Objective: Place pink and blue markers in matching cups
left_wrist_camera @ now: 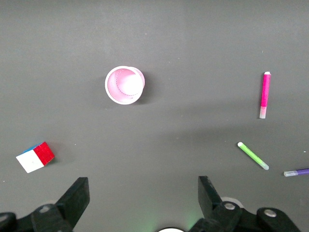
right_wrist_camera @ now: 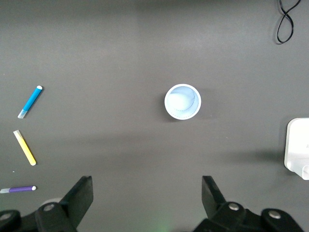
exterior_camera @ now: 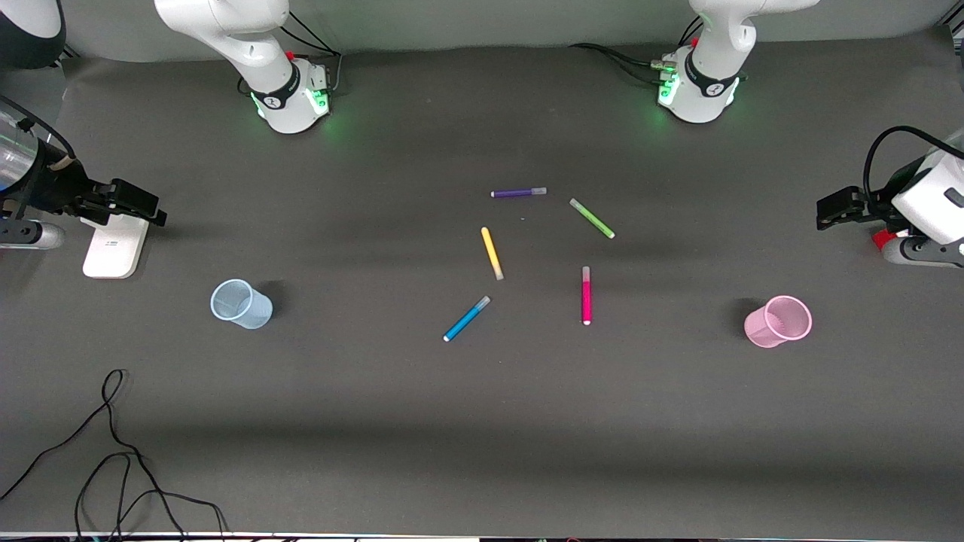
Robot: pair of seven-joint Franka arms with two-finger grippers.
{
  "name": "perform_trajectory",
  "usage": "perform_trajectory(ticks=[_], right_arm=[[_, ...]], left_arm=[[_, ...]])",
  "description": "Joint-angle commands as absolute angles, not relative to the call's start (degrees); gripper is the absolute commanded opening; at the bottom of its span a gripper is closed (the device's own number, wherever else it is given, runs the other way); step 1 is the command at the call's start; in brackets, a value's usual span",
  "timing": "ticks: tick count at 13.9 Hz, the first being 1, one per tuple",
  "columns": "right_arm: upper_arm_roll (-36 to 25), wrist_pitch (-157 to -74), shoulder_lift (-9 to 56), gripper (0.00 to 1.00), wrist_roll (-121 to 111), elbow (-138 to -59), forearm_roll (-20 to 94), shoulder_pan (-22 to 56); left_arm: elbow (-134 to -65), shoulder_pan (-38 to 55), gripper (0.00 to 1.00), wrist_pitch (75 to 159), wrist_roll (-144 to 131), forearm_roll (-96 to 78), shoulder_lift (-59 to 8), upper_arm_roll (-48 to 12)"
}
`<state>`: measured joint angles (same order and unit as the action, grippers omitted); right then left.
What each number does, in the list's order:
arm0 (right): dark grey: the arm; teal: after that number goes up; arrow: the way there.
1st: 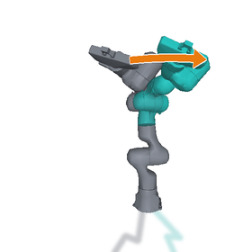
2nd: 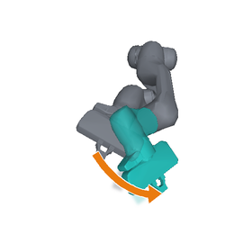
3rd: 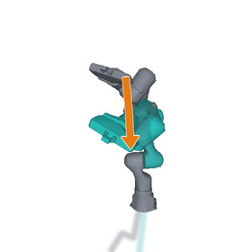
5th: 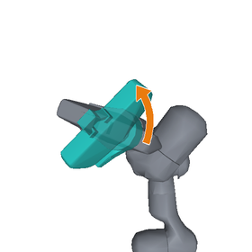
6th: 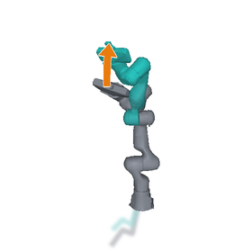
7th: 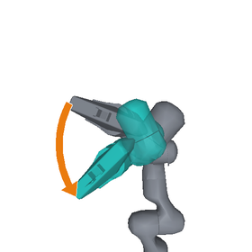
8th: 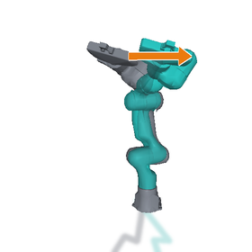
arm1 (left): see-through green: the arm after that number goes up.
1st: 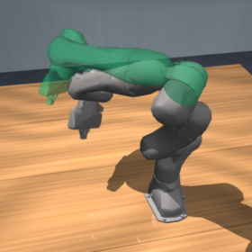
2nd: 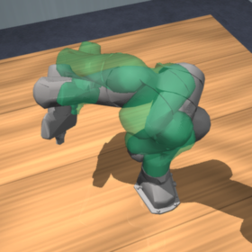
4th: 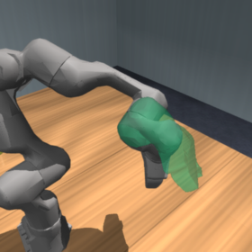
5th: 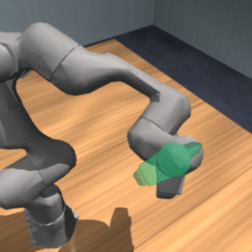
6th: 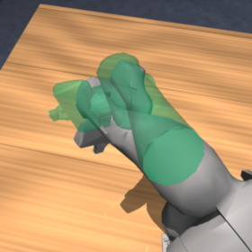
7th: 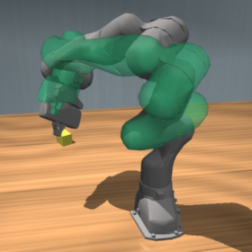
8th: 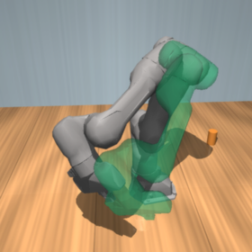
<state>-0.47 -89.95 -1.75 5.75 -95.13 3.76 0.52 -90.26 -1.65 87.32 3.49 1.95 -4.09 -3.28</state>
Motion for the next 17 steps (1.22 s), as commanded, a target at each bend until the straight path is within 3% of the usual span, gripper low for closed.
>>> perform_trajectory(ticks=[1,9,17], right_arm=[[-1.23,-88.77,-0.97,1.0,5.71,-93.43,5.0,0.53],[-1.5,-86.04,-0.27,1.0,6.85,-93.34,5.71,0.53],[-0.62,-86.13,8.87,1.0,17.64,-88.86,6.68,4.73]], left_arm=[[-91.94,-0.79,1.0,88.07,4.04,1.41,-2.29,-2.46],[-91.41,-0.79,1.0,88.51,4.04,1.32,-2.64,-2.46],[-91.58,0.35,0.99,89.21,4.04,0.53,-2.64,-5.35]])
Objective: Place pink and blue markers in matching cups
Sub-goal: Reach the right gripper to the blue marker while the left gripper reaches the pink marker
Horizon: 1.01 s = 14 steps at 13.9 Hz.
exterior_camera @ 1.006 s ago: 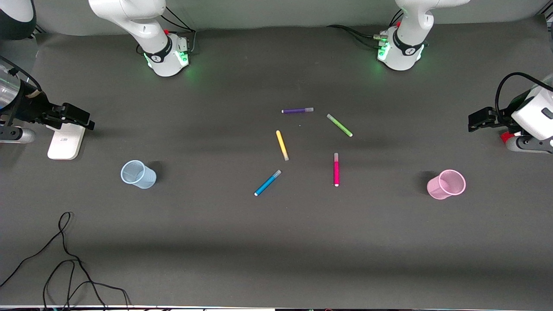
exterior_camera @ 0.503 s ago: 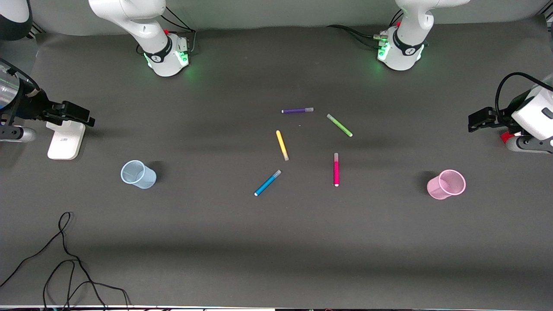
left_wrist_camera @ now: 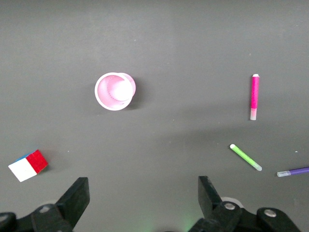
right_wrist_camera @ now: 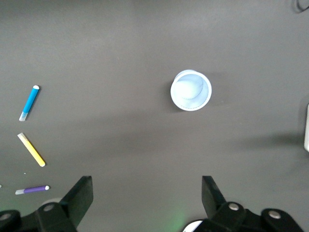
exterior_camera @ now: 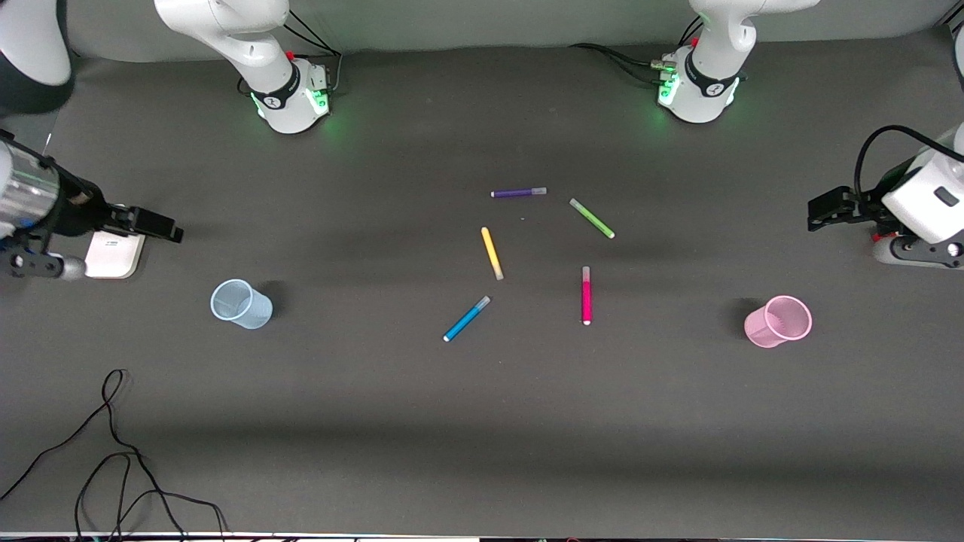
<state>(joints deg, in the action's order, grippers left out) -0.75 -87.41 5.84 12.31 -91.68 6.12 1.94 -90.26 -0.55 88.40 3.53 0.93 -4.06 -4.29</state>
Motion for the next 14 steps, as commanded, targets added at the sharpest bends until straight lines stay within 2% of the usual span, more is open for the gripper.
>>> perform_trajectory(ticks=[1,7,11,14], right_arm=[[-0.62,-86.13,10.53,1.0,21.15,-87.81,6.59,5.88],[-0.53,-89.47,20.02,1.0,39.27,-83.68,6.86,14.76],[-0.62,-89.65,22.85,1.0,39.55,-84.02,6.77,16.26],[-0.62,-91.04,25.04,1.0,39.55,-84.02,6.77,16.43]], left_arm=[[-91.76,0.35,0.99,89.03,4.04,0.09,-2.64,-6.67],[-92.81,1.66,0.99,92.36,2.12,-1.58,-4.21,-15.72],[-93.78,8.78,0.99,97.46,-6.92,-0.97,-7.37,-16.08],[-96.49,10.63,0.99,101.59,-8.26,-0.62,-8.44,-16.0]])
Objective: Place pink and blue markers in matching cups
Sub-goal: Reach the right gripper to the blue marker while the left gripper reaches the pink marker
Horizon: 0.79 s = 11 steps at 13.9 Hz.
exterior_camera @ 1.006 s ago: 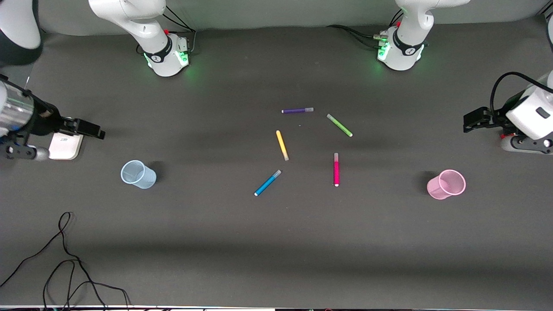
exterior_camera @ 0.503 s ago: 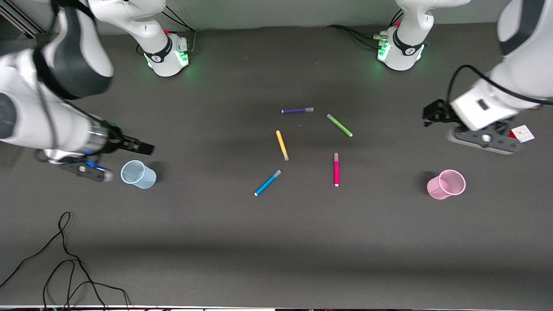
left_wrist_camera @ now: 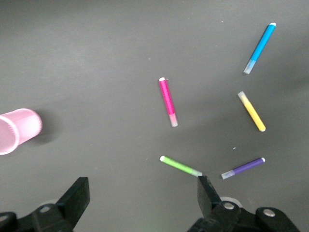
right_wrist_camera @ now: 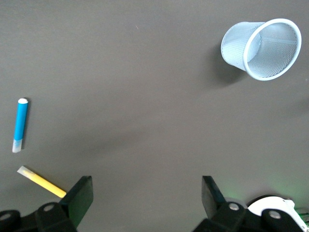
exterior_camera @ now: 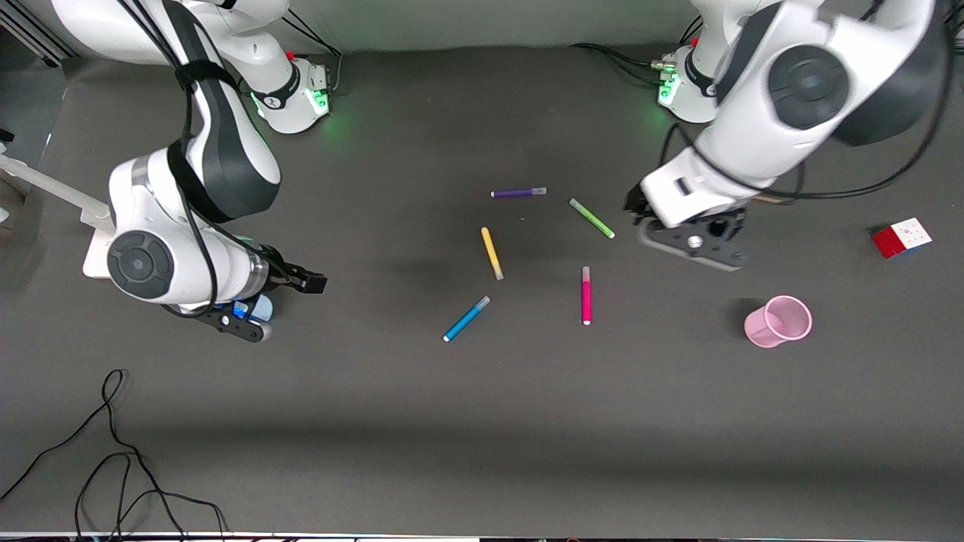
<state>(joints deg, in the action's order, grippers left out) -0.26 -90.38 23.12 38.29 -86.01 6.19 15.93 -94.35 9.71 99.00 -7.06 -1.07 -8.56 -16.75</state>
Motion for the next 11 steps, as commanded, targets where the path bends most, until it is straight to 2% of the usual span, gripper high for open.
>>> perform_trajectory(ticks=[1,5,11], right_arm=[[-0.53,-91.92,25.31,1.0,39.64,-83.94,6.85,16.61],[-0.53,-97.1,27.77,1.0,45.33,-83.58,6.94,18.19],[-0.62,-100.99,30.15,1.0,48.69,-83.58,6.77,19.07]], left_arm=[[-98.16,11.07,0.99,103.25,-8.61,-0.62,-8.35,-16.08],[-105.81,13.79,0.99,114.41,-12.83,1.49,-10.01,-16.08],[-108.36,15.2,0.99,125.31,-18.28,8.52,-21.34,-16.0]])
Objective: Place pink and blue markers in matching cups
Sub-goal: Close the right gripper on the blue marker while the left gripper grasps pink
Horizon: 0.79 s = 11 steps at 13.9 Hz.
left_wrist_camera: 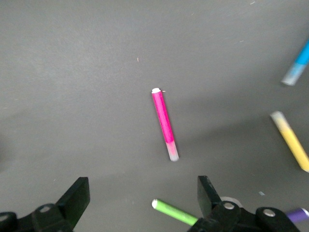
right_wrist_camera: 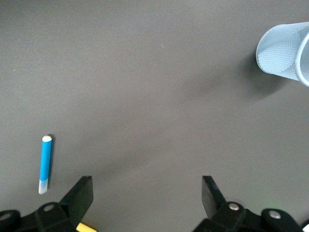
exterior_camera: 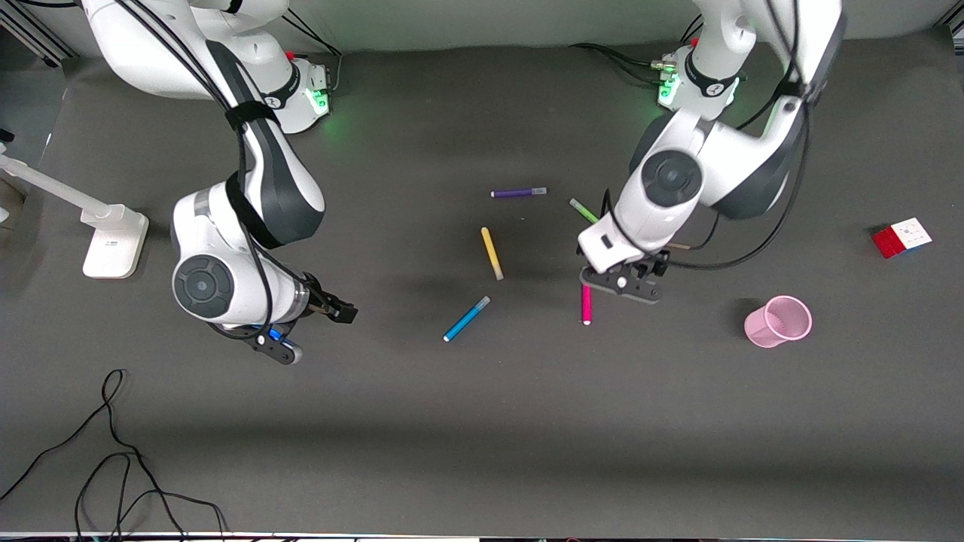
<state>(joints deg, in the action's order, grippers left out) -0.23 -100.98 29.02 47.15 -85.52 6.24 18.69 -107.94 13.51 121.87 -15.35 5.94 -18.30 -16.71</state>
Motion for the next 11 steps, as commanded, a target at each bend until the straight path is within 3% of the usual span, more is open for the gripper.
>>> perform_trajectory(ticks=[1,8,11], right_arm=[[-0.53,-101.07,30.15,1.0,49.04,-83.58,6.85,19.07],[-0.44,-112.22,36.55,1.0,66.68,-82.8,8.09,23.55],[-0.44,-114.17,42.78,1.0,72.4,-76.84,8.0,25.66]], left_arm=[[-109.41,15.12,0.99,127.59,-18.54,8.79,-22.4,-16.0],[-117.24,15.29,0.99,143.07,-20.83,9.67,-27.67,-15.73],[-117.77,15.38,0.99,144.49,-21.53,9.67,-29.7,-15.64]])
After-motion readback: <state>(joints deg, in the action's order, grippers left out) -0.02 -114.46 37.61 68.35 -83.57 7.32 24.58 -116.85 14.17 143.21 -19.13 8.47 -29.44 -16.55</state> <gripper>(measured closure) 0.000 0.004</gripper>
